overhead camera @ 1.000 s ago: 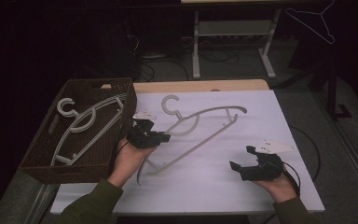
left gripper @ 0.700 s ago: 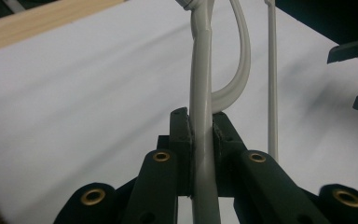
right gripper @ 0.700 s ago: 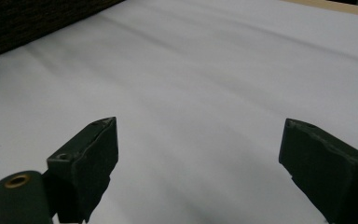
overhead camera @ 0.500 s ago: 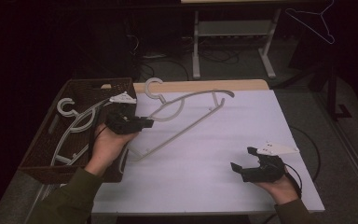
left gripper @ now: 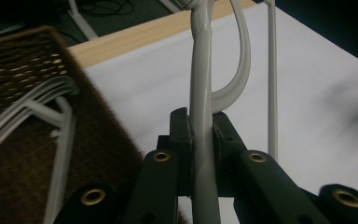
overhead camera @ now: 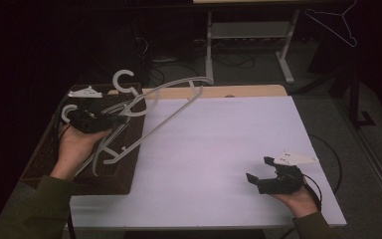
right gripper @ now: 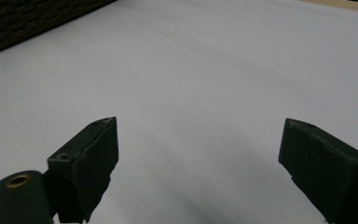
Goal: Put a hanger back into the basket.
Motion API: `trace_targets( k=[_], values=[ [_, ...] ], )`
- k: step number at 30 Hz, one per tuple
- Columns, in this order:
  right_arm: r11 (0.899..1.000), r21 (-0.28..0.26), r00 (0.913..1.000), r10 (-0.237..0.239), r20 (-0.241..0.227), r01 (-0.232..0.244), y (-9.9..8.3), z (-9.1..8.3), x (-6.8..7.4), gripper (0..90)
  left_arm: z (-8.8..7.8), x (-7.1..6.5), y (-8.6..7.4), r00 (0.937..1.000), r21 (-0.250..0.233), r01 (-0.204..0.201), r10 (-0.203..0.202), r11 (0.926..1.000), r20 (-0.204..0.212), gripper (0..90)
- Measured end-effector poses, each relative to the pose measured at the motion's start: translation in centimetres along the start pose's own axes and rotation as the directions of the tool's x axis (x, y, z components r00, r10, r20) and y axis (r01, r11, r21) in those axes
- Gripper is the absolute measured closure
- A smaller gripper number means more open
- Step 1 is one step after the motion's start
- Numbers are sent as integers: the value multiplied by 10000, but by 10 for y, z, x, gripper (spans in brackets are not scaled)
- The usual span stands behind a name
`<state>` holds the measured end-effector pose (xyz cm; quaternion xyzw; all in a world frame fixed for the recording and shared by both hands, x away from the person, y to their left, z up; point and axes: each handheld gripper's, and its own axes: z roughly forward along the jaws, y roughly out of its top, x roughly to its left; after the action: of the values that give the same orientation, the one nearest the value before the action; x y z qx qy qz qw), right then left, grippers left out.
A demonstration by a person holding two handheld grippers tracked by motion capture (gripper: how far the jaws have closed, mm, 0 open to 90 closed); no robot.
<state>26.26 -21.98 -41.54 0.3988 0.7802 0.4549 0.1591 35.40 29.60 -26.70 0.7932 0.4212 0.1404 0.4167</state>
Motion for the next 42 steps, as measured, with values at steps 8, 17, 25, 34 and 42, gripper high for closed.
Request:
trace_targets(
  k=[8, 17, 25, 34, 42],
  values=[
    [10000, 61, 10000, 43, 9, -43, -1, 1, 0, 117, -24, 37, -10, 9970, -12, 261, -261, 9997, -729, 817],
    [10000, 78, 10000, 54, 17, -54, -1, 2, 0, 117, -49, 78, -26, 9829, -28, 772, -766, 9970, -1674, 817],
    [9999, 88, 10000, 52, 62, -53, -1, 2, -1, 117, -67, 108, -40, 9692, -98, 986, -983, 9951, -2257, 817],
    [9999, 90, 9999, 89, 97, -90, -1, 1, -2, 117, -73, 131, -55, 9509, 276, 1227, -1095, 9921, -2894, 817],
    [9999, 96, 9999, 126, 119, -127, -2, 2, -2, 117, -65, 135, -61, 9486, 829, 1055, -752, 9910, -3075, 817]
  ],
)
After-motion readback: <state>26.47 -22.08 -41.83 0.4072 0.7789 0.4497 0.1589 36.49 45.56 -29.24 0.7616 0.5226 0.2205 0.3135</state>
